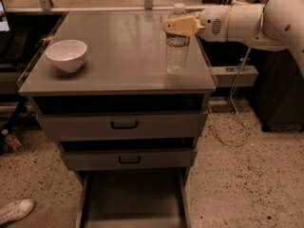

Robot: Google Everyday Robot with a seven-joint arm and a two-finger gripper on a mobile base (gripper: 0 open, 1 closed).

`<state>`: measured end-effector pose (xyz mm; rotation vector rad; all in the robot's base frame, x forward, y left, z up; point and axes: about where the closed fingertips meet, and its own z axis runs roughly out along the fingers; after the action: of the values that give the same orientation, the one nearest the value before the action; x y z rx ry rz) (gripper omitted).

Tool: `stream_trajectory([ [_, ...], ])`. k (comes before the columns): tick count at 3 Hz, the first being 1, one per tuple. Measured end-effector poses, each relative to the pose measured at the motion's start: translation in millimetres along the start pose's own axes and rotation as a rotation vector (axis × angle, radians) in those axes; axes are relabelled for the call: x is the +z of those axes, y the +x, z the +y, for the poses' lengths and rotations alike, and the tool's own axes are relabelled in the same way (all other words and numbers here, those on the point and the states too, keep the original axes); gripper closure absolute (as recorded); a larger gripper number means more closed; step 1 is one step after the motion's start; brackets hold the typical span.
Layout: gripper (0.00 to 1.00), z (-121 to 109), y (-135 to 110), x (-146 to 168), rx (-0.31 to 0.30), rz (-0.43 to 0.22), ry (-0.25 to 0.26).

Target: Pick water bottle from bottom drawer and place on counter

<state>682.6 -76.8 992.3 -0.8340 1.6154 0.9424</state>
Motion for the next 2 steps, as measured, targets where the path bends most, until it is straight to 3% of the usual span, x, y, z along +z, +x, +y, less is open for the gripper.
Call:
stream_trajectory([
  [2,1.00,-7.5,14.8,13.6,-0.024,-0.076,0.013],
])
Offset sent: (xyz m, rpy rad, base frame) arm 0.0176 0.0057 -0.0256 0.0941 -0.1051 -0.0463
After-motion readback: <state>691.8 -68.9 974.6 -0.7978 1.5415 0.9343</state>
